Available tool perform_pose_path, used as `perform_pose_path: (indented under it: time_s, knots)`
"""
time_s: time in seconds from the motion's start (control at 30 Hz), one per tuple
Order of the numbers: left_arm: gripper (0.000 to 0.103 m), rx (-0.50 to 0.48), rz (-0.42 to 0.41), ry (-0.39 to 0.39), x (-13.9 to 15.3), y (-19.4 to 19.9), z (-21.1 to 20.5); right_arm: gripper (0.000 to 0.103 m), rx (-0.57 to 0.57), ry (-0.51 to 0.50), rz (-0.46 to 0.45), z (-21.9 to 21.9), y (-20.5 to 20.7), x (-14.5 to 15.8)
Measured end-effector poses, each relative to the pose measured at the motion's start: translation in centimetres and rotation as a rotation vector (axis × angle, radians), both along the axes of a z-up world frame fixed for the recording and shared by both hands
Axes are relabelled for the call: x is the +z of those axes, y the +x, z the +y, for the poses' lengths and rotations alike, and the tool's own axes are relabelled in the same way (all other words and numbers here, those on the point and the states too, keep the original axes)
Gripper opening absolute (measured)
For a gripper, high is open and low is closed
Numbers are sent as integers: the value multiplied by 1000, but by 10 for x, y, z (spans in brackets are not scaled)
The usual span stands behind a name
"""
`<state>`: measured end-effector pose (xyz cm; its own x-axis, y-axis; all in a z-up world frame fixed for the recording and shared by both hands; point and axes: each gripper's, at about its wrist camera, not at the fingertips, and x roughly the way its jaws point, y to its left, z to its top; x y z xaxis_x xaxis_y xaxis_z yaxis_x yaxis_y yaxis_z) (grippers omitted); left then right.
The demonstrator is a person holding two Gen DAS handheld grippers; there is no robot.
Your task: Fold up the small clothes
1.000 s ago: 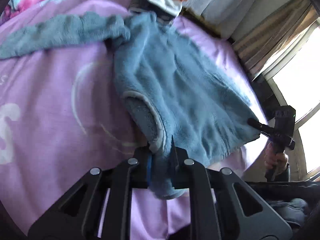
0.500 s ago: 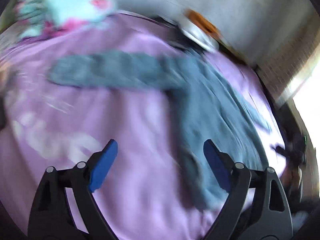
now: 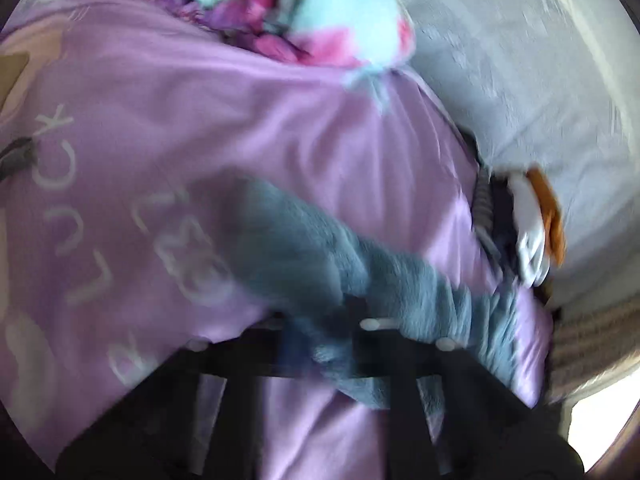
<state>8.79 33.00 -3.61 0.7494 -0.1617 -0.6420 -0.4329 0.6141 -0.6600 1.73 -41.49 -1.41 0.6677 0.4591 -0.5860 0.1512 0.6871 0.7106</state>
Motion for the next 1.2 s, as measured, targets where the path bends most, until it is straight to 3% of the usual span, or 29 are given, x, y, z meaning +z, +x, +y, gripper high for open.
perform_pose_path:
  time_s: [0.07, 0.13, 0.17, 0.2, 0.27, 0.37, 0.4, 0.43, 0.47, 0.5, 0.53, 0.6, 0.63, 0.67, 0.7, 0.73, 0.77, 0.8, 0.83, 0.87, 0.97, 1.03, 1.1, 1.2]
  knots:
    - [7, 70, -37, 45, 11, -13, 14, 56, -53, -28, -5, -12, 3, 0]
    - [7, 150, -48, 170, 25, -31, 33, 56, -107, -34, -3, -24, 7, -3]
    - [8, 153, -44, 169, 24, -35, 40, 56, -140, -21, -5, -33, 7, -7]
    - [9, 137, -11, 131, 14, -36, 48, 56, -168, -3, -7, -40, 8, -9]
    - [13, 144, 78, 134, -2, -36, 51, 56, -249, 38, -12, -57, 7, -11]
    - [19, 130, 115, 246, -2, -31, 33, 56, -363, 49, -23, -83, 8, -10]
    - [26, 128, 121, 284, 2, -28, 27, 54, -394, 39, -28, -90, 9, -10]
    - [46, 122, 124, 335, 7, -26, 20, 32, -411, 14, -33, -97, 12, -9]
    - [60, 120, 127, 370, 10, -25, 15, 18, -419, -34, -49, -99, 12, -6]
    - [60, 125, 141, 418, 13, -25, 11, 9, -414, -108, -83, -98, 11, 1]
    - [58, 128, 154, 435, 13, -24, 9, 8, -408, -191, -115, -95, 9, 8]
    - [54, 125, 159, 397, 8, -29, 21, 8, -405, -317, -78, -96, 9, 6]
    - [53, 126, 149, 367, 6, -33, 28, 8, -400, -320, -25, -105, 14, -4]
    - [53, 128, 143, 348, 5, -31, 28, 6, -377, -239, 11, -120, 15, -20]
    - [53, 130, 135, 327, 4, -34, 32, 7, -385, -153, -10, -129, 10, -25]
    - [53, 135, 133, 319, 4, -35, 34, 14, -409, -110, -11, -135, 2, -22]
    - [53, 140, 139, 318, 6, -36, 35, 20, -471, -122, -23, -138, -9, -13]
    - [57, 153, 150, 327, 10, -43, 36, 44, -549, -168, -38, -140, -21, -3]
    - [78, 168, 148, 340, 16, -51, 35, 55, -635, -222, -59, -139, -32, 8]
    - [91, 190, 136, 361, 25, -60, 34, 55, -689, -271, -96, -132, -40, 22]
    - [91, 261, 82, 466, 58, -83, 22, 55, -435, -352, -168, -69, -10, 54]
    - [91, 180, 28, 454, 78, -73, -2, 55, -190, -356, -193, 2, 27, 64]
    - [91, -1, -45, 439, 95, -41, -51, 55, 52, -291, -198, 77, 65, 62]
    - [92, -313, -130, 405, 98, 19, -144, 55, 266, -187, -161, 169, 114, 42]
